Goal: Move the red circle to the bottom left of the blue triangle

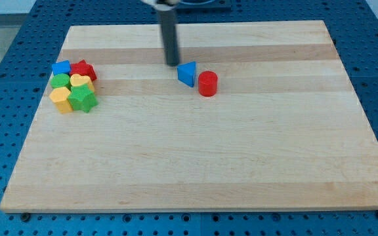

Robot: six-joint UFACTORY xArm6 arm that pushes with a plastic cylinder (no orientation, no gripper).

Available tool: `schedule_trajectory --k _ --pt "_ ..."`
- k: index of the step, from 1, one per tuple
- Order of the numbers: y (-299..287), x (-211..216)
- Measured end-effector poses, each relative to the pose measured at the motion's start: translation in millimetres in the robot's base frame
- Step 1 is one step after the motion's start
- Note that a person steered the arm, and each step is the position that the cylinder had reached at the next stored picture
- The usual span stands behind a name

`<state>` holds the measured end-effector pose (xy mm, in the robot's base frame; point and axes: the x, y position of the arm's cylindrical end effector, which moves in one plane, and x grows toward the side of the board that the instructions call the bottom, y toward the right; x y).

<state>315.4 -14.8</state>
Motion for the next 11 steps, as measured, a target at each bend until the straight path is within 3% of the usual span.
schedule_trajectory --k 1,2,3,6,8,11 --pt "69.5 -0.4" --pt "96.9 19.3" --pt "93.6 45.9" --pt "-43.3 61.5" --pt "24.0 63.5" --pt "12.5 113.2"
